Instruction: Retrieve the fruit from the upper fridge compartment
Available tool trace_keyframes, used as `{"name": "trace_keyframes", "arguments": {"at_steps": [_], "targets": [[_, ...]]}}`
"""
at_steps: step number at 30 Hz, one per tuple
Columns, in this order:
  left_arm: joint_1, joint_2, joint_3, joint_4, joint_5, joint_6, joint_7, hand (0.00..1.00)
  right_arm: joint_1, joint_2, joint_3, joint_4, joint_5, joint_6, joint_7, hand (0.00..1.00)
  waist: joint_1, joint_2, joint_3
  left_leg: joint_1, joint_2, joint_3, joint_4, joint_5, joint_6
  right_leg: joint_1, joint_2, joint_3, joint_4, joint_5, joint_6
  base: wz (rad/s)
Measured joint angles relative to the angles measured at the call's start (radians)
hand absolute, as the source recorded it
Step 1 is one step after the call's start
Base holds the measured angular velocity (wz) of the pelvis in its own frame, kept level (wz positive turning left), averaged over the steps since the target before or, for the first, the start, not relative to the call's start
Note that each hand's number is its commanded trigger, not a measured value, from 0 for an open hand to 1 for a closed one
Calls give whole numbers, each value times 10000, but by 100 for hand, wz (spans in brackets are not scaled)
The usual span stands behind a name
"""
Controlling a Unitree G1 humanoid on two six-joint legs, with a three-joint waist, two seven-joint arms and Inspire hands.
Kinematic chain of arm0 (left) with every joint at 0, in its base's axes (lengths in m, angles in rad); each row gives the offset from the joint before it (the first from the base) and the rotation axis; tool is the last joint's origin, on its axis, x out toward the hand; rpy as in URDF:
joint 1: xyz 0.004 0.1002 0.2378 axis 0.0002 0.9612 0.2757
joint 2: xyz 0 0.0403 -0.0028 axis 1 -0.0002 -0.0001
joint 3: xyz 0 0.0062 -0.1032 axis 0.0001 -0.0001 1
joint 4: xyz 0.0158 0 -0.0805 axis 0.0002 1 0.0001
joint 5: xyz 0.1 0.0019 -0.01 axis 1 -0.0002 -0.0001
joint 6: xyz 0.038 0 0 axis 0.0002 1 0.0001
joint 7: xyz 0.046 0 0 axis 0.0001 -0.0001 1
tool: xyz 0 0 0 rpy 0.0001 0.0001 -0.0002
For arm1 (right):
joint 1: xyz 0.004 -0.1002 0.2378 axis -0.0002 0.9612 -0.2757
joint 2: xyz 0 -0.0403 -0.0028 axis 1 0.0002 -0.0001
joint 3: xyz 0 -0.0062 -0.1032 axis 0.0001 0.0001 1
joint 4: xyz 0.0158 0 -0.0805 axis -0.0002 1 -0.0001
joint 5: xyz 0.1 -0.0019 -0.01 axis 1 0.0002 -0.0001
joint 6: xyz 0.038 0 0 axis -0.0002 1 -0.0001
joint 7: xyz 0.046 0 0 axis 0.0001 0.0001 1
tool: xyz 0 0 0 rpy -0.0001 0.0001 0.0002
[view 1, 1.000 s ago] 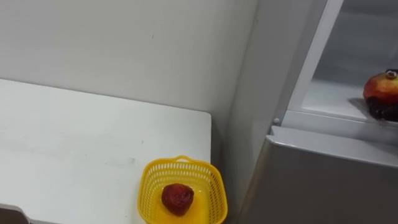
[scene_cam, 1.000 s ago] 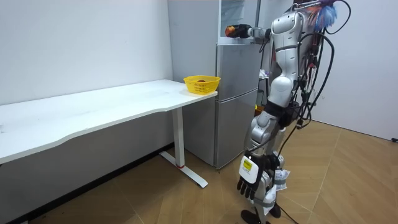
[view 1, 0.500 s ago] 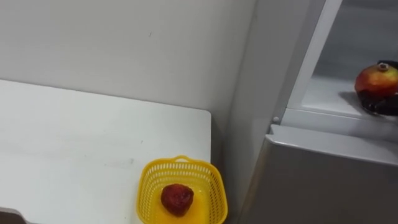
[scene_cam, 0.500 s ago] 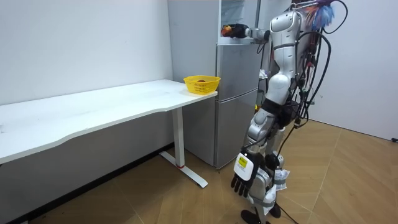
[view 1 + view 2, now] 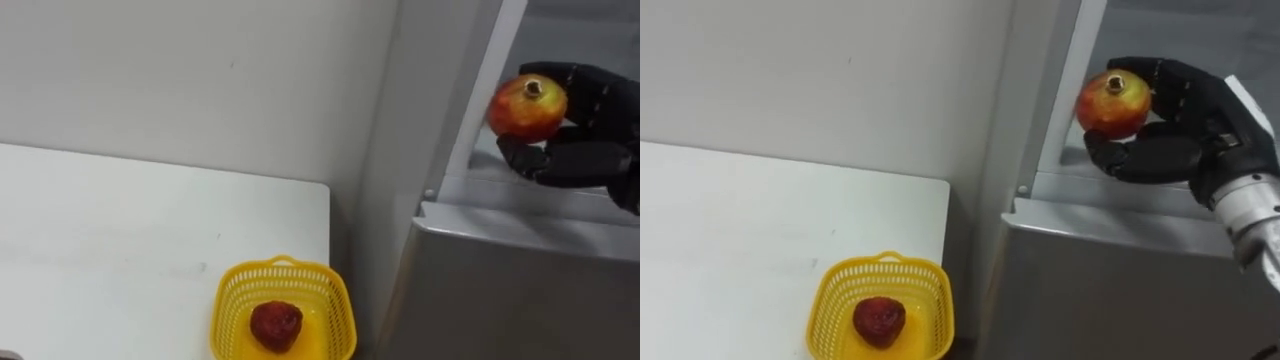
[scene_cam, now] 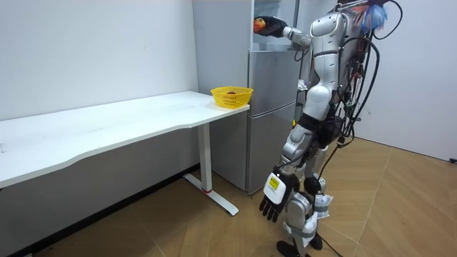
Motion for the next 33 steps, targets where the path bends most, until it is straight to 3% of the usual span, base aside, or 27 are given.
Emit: {"name": "trace_keyframes", "arguments": {"at_steps": [2, 4, 8, 11, 17, 21, 24, 27, 33], "targets": [[9, -13, -1, 3, 1, -74, 1, 0, 139, 304, -35, -467, -223, -1, -31, 100, -96, 72, -3, -7, 10, 52, 4, 0, -1, -14, 2, 31, -7, -1, -1, -5], [6, -79, 4, 17, 3, -92, 1, 0, 372, 679, -110, -1172, -544, -31, -20, 100, -96, 242, -77, 40, 32, 209, 15, 1, -1, -30, 18, 147, 0, 1, -3, -14], [-20, -120, -5, 109, -10, -247, 34, 0, 425, 1057, -142, -1906, -810, -96, -77, 100, -153, 373, -131, 160, 36, 252, -11, 7, -4, 13, 22, 176, 43, 6, -1, -4], [-22, -200, -11, 231, -26, -292, 52, 0, 503, 1144, -142, -3016, -1392, -119, -133, 100, -137, 384, -113, 168, 57, 338, -35, 7, -6, -4, 50, 247, 20, 4, -3, -6], [-114, -421, -341, 508, -25, -323, 58, 0, 537, 1788, -136, -4338, -2385, -736, -125, 100, -150, 465, -38, 167, 66, 466, -30, 3, -8, -3, 53, 300, 0, 1, -2, -1], [-171, -423, -469, 516, -14, -332, 41, 0, 1219, 2138, -54, -5137, -3526, -832, 52, 100, -58, 460, -42, 124, 79, 453, -21, -12, -11, -39, 52, 290, 17, -16, -16, 0], [-284, -426, -480, 521, 6, -427, 17, 0, 1362, 2253, 462, -5453, -4884, -880, 273, 100, -9, 430, -88, -23, 103, 496, 3, -14, -12, -219, 63, 316, 52, 16, -48, -5], [-635, -415, -948, 720, -3, -479, 23, 0, 1360, 2605, 1033, -5468, -5927, -994, 486, 100, 199, 468, -72, -10, 119, 555, 26, -1, -25, -331, 75, 422, 210, 44, -71, -8], [-891, -386, -1531, 829, -226, -657, -100, 0, 1344, 2769, 1717, -5432, -6284, -1072, 911, 100, 547, 322, -57, -49, 117, 537, 25, -1, -24, -286, 69, 379, 207, 39, -70, 1]]}}
